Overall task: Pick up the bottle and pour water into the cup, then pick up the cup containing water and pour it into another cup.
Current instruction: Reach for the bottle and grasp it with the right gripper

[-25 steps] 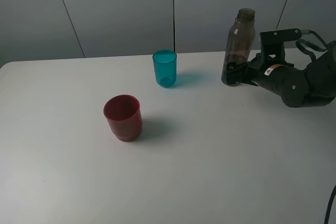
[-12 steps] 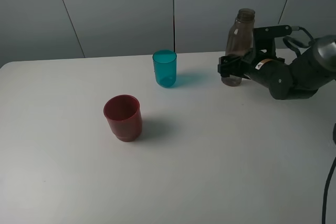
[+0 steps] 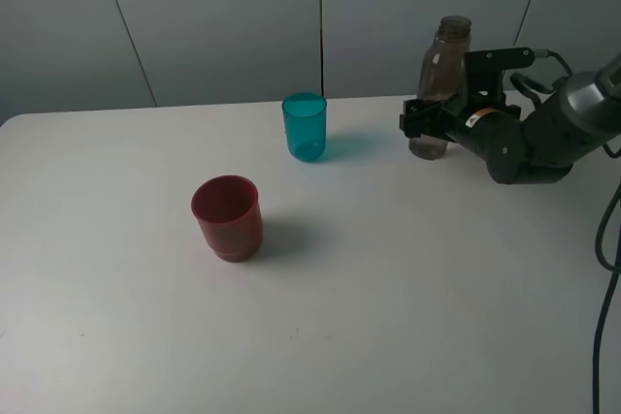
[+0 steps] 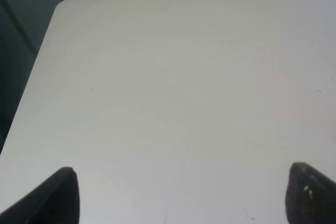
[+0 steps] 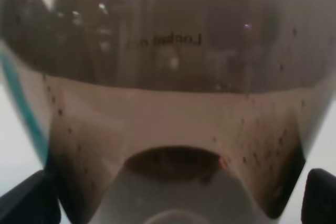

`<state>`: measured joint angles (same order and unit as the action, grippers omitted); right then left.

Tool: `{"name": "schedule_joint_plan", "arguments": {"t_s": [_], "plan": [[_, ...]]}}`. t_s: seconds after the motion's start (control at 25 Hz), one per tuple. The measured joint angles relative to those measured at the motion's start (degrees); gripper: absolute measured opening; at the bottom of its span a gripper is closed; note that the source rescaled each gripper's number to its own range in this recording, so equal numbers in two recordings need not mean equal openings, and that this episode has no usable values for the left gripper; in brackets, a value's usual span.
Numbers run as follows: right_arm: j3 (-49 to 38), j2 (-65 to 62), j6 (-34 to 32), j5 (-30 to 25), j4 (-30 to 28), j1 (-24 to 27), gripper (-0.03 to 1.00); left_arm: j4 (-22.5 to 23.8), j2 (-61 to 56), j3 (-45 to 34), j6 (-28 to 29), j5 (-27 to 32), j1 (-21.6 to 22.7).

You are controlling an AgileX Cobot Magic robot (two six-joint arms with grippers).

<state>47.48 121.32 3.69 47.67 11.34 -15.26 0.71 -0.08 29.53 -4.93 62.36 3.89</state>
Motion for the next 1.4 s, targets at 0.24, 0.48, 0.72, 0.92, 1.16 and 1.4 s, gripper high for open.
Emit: {"name": "schedule_joint_plan", "arguments": {"t_s": [0.24,0.48,0.72,0.92,1.16,1.4], "plan": [[0.9,0.6,0.0,1.5,0.9,0.0,1.0,0.0,0.0,0.0,0.0,0.0,0.0],[2.1,2.8,-1.5,1.7,1.2,0.0,1.0,0.0,0.0,0.0,0.0,0.0,0.0],[2.2,2.8,-1.7,4.3,1.2,0.0,1.0,0.0,0.0,0.0,0.0,0.0,0.0],[2.4,2.8,-1.7,4.3,1.2,0.0,1.0,0.0,0.0,0.0,0.0,0.0,0.0],[2.4,2.8,-1.9,4.3,1.2,0.0,1.0,0.0,0.0,0.0,0.0,0.0,0.0],[2.6,3.0,-2.8,4.3,1.2,0.0,1.0,0.0,0.0,0.0,0.0,0.0,0.0]]}}
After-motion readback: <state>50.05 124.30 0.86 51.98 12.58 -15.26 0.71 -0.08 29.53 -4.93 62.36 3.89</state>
